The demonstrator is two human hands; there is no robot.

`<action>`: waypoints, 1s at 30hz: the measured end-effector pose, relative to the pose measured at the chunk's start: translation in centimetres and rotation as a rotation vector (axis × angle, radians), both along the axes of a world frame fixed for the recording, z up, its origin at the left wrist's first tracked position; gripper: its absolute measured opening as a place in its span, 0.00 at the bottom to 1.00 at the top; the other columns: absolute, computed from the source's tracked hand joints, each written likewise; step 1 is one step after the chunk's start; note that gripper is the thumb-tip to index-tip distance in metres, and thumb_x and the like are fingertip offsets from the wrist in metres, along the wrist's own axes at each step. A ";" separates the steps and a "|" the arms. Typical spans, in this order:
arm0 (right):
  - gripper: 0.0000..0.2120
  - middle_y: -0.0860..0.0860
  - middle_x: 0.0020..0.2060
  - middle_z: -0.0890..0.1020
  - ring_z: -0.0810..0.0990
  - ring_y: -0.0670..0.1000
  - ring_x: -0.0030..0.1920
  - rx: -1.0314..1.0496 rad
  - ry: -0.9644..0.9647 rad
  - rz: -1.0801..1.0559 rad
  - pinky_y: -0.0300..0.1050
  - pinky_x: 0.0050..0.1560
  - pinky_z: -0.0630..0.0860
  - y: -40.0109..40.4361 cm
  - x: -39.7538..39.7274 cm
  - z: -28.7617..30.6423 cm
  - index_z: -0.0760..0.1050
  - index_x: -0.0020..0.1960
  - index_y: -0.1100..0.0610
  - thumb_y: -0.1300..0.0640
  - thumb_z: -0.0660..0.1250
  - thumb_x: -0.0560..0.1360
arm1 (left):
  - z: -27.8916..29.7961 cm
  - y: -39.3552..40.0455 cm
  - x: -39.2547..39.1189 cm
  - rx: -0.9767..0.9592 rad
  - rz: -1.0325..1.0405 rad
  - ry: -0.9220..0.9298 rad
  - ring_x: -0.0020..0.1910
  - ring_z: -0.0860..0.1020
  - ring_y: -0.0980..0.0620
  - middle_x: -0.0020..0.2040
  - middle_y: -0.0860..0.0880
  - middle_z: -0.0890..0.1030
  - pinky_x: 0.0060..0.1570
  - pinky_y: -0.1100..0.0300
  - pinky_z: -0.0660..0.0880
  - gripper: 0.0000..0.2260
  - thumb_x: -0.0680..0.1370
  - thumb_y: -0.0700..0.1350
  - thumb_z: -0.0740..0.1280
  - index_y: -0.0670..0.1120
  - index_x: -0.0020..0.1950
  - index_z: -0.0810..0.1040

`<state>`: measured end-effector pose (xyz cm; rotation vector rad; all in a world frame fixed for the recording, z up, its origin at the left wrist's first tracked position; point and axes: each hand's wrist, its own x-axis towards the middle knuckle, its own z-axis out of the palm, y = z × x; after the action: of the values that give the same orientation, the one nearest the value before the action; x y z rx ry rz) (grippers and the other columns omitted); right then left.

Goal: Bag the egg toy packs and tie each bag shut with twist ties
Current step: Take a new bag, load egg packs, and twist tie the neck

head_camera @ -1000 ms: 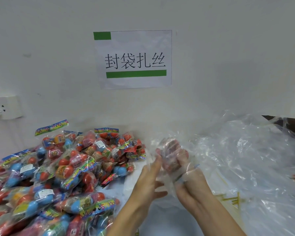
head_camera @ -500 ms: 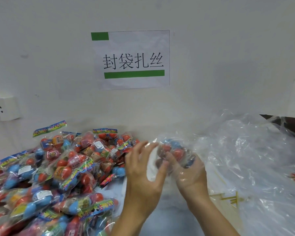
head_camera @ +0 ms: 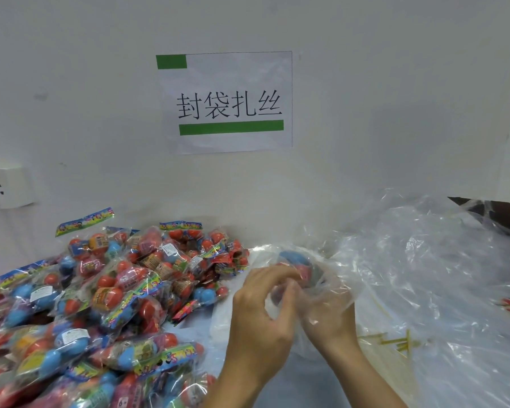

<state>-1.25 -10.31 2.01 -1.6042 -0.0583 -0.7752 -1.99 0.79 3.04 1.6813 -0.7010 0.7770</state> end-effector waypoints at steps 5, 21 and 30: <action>0.15 0.47 0.26 0.81 0.78 0.44 0.28 0.313 0.106 -0.085 0.34 0.33 0.76 -0.3 0.3 -0.3 0.74 0.36 0.53 0.70 0.73 0.73 | 0.1 0.8 0.7 -0.201 0.347 0.227 0.37 0.71 0.49 0.39 0.47 0.73 0.36 0.57 0.69 0.11 0.74 0.30 0.63 0.46 0.42 0.70; 0.02 0.63 0.37 0.80 0.78 0.56 0.34 0.650 0.101 0.106 0.47 0.33 0.71 -0.6 0.4 0.4 0.78 0.49 0.65 0.68 0.69 0.77 | -0.8 0.4 0.8 0.154 -0.276 0.701 0.34 0.82 0.54 0.34 0.49 0.83 0.35 0.67 0.73 0.08 0.78 0.38 0.69 0.45 0.38 0.81; 0.11 0.58 0.34 0.81 0.77 0.52 0.28 0.710 0.052 0.223 0.43 0.30 0.75 -0.4 0.5 0.7 0.80 0.48 0.63 0.70 0.59 0.82 | -0.1 1.1 1.0 -0.085 0.106 0.478 0.39 0.78 0.59 0.44 0.53 0.81 0.38 0.67 0.73 0.13 0.74 0.58 0.70 0.51 0.51 0.76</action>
<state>-0.76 -10.75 2.72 -0.9208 0.0696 -0.4981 -0.96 1.93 2.99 1.7474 -0.2442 0.4405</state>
